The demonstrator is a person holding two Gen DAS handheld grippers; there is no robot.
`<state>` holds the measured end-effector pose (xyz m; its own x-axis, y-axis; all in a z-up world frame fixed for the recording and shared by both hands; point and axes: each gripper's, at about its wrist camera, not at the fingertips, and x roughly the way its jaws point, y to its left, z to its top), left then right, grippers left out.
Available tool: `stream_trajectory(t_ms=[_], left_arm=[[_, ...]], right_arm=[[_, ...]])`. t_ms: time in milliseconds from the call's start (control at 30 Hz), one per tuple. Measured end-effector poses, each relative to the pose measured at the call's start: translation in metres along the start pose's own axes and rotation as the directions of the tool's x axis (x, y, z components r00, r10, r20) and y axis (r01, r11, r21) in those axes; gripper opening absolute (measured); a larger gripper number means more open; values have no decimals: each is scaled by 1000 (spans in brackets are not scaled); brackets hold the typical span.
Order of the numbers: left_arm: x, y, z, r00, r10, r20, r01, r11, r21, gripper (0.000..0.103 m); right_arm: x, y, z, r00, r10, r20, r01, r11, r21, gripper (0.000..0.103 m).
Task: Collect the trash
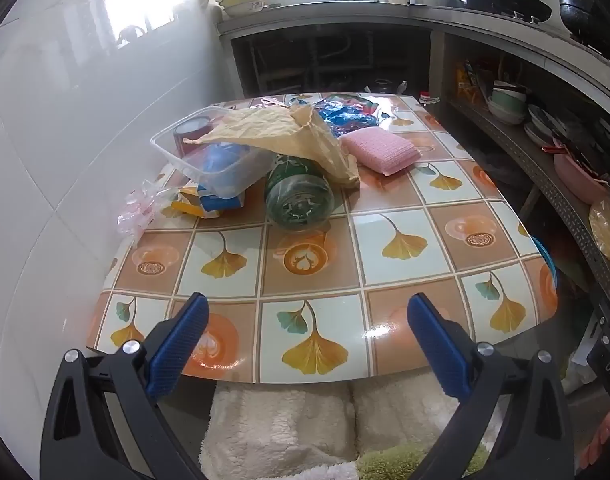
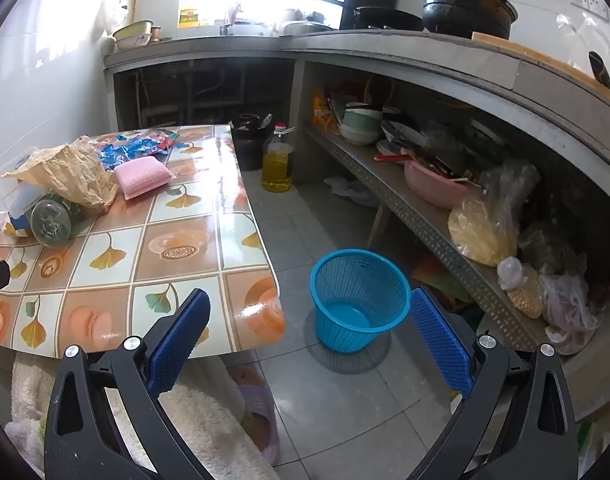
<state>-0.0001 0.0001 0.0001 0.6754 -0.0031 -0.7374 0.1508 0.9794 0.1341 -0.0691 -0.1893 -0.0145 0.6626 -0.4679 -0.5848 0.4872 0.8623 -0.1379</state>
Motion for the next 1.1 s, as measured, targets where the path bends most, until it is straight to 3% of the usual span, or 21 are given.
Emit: stream_trajectory(t_ms=[867, 1100], left_arm=[[-1, 8, 1, 1000, -2, -11, 2, 1000, -10, 97], [13, 14, 1, 999, 3, -39, -5, 998, -55, 97]], right_arm=[[0, 6, 3, 1000, -2, -3, 2, 1000, -5, 96], [-1, 2, 2, 1000, -1, -3, 1, 1000, -6, 96]])
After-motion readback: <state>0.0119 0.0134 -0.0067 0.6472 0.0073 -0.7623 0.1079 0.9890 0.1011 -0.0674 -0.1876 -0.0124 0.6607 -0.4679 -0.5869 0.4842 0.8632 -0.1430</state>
